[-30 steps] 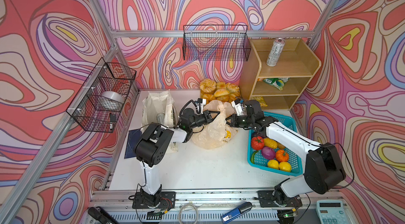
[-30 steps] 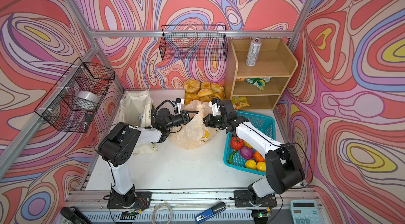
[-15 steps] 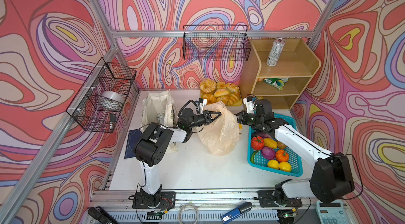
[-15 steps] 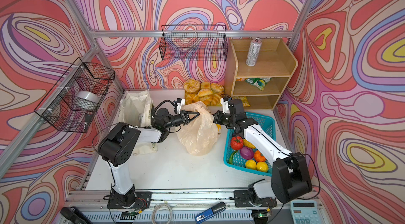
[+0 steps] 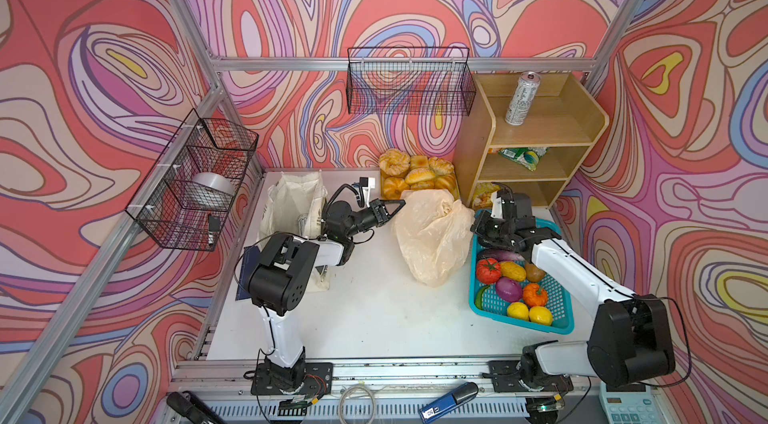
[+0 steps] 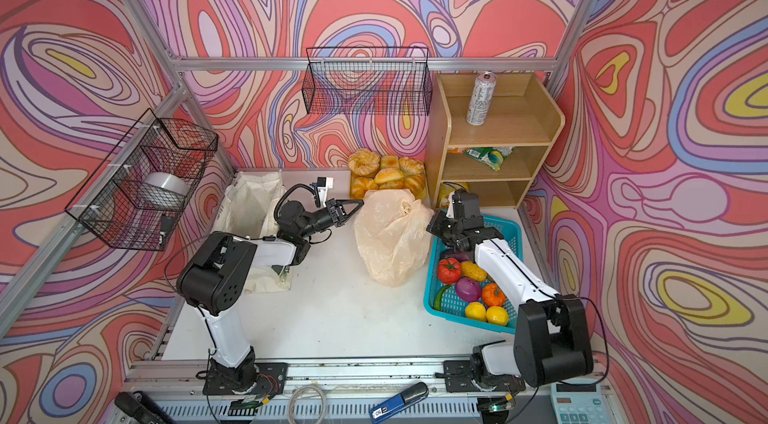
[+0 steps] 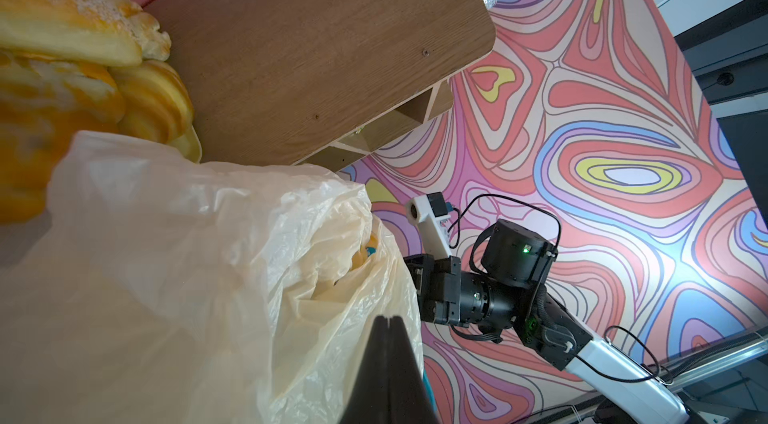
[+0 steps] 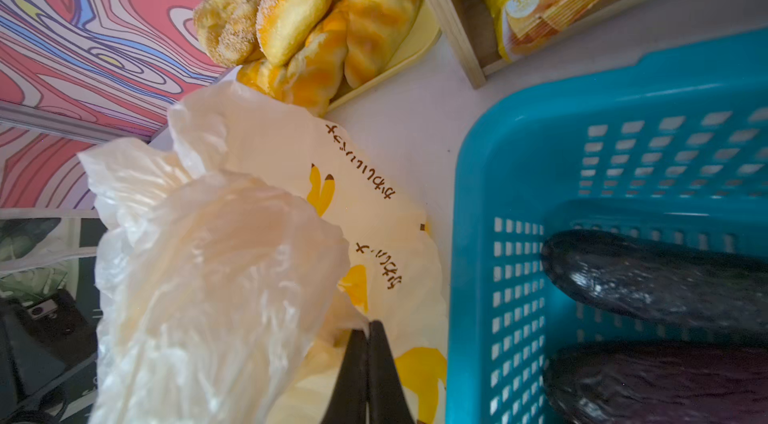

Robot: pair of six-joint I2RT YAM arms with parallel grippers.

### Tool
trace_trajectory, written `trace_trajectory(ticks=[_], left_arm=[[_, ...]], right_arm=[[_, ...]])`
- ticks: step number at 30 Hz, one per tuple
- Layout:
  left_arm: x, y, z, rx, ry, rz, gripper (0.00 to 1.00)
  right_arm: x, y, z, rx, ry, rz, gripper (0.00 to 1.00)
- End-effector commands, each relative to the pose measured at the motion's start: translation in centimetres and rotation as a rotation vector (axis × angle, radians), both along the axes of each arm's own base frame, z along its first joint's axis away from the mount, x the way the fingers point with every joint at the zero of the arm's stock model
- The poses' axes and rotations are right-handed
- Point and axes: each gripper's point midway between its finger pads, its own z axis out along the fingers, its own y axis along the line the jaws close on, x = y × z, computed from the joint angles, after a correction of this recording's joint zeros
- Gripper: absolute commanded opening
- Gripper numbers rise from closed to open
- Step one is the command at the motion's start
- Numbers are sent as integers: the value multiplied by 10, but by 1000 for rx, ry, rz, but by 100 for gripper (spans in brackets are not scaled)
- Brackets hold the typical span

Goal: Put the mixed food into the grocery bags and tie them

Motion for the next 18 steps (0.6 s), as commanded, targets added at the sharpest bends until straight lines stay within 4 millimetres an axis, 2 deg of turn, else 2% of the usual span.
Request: trace_trajectory(ticks=[1,4,11,18], left_arm=[[-6,1,23,-45,-72,5,0],[-3,-3,20,-46,-53,-12,0],[-5,-16,13,18,-43,-31,21],[-17,-34,-14,157,-12,-51,29]], right_arm=[[1,11,1,39,-7,43,0],[-1,25,9,85,-37,125,0],[-14,48,31,157,-113,287,0],[-25,60,24,191,-93,350,0]])
